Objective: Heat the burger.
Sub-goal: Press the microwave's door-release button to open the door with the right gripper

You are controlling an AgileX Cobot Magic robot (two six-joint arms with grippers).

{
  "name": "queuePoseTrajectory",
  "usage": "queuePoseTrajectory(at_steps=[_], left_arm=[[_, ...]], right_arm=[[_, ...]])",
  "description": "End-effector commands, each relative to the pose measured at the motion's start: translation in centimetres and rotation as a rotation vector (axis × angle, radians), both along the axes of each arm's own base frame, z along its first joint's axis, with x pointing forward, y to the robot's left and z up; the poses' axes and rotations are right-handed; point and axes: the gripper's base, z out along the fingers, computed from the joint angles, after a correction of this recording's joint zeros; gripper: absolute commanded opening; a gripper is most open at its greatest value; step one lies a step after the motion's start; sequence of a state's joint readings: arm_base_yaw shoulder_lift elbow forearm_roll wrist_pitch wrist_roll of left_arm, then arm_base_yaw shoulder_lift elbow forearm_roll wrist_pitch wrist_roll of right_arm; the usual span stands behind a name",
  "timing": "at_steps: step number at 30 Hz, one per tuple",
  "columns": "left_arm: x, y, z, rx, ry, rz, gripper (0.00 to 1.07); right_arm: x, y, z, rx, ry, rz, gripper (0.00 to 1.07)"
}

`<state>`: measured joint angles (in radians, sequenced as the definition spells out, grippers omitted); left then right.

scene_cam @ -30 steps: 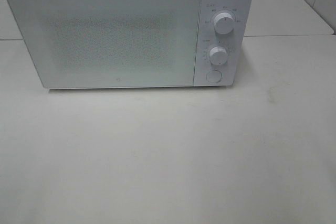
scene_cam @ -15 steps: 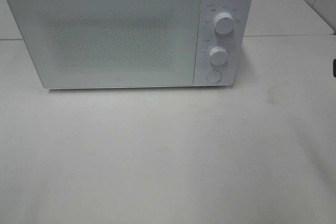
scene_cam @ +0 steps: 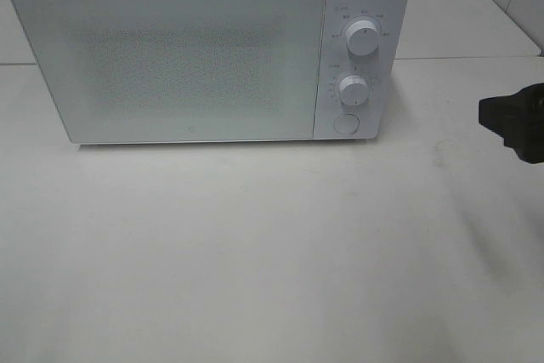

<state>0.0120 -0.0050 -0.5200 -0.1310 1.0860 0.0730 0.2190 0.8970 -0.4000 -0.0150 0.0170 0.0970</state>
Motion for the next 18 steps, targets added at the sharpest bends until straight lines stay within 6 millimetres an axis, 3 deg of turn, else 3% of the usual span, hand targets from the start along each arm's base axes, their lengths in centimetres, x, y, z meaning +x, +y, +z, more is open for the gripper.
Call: queuePoseTrajectory(at_steps=[1, 11, 18], left_arm=[[-0.2, 0.0, 0.0, -0.004, -0.026, -0.004, 0.98], [-0.2, 0.0, 0.0, -0.004, -0.026, -0.004, 0.98], [-0.2, 0.0, 0.0, -0.004, -0.026, -0.004, 0.98]], right_arm=[[0.9, 0.2, -1.0, 0.018, -0.08, 0.0, 0.75], [2.1, 0.4, -3.2, 0.036, -0.203, -0.005, 0.75], [2.8, -0.4, -5.6, 0.004, -0.237, -0.099, 0.75]])
